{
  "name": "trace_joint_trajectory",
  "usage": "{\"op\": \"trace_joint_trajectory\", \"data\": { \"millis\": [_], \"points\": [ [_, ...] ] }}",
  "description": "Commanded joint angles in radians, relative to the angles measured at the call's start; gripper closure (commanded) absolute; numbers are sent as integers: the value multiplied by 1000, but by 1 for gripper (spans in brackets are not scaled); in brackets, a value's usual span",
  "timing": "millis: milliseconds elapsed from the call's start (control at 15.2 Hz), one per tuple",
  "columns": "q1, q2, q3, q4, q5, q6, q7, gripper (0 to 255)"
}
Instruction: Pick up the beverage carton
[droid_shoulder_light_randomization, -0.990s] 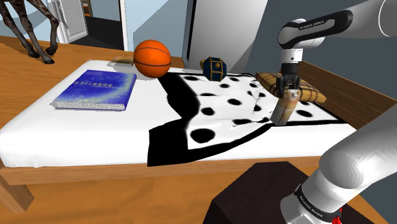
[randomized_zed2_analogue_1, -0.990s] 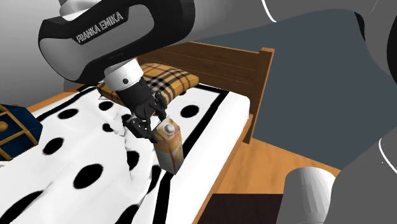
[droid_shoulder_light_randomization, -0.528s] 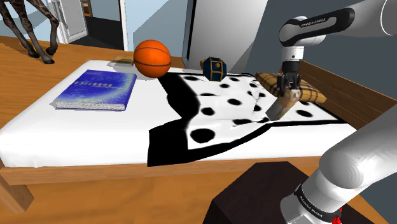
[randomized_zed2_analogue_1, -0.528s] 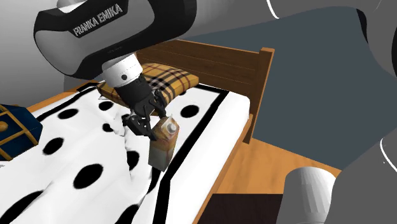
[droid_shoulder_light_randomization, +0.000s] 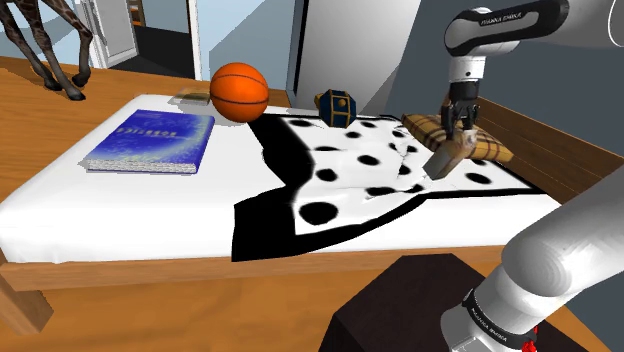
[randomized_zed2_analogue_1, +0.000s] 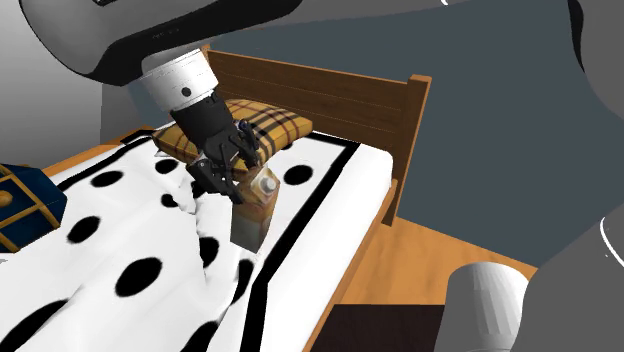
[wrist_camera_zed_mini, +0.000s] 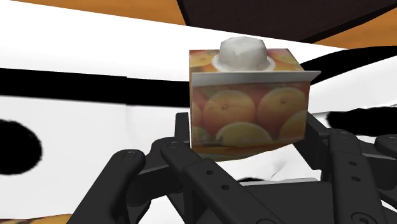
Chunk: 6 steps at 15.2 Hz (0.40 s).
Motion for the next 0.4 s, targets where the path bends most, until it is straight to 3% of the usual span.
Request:
{"op": "trace_joint_trajectory", "data": {
  "millis": [0, 330],
  "points": [
    [0, -2, 1, 27, -1, -28, -5, 255],
    [1, -1, 2, 70, -1, -70, -11, 255]
  ]
}}
